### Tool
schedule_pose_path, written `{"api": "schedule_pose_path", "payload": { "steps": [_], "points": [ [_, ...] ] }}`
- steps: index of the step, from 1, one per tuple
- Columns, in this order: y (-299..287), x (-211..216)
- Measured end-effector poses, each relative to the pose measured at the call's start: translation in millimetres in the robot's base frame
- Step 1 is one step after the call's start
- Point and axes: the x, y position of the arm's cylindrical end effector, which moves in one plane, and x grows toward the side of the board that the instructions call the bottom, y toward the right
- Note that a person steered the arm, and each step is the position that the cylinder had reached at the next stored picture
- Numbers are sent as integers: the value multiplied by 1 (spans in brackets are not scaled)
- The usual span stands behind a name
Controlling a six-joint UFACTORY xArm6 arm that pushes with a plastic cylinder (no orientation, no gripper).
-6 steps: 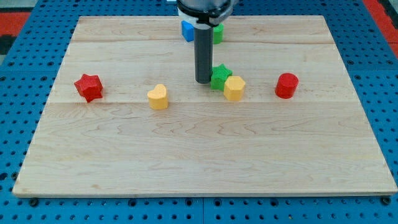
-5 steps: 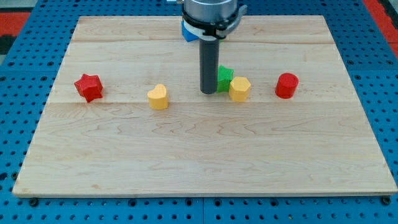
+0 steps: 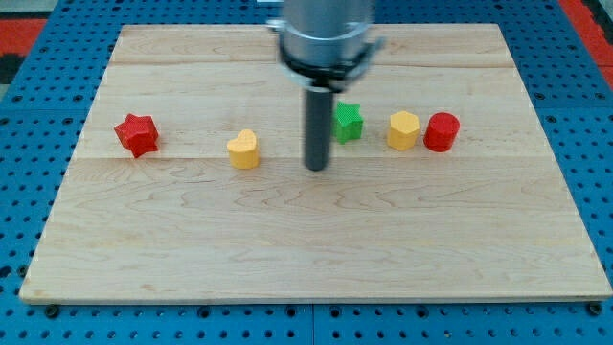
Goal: Move the arm to the left center of the board
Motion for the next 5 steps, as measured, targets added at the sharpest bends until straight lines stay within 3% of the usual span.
{"api": "schedule_pose_path", "payload": {
  "steps": [1, 2, 3, 5],
  "points": [
    [-26, -48],
    [20, -63],
    [84, -43],
    [61, -4]
  ]
}}
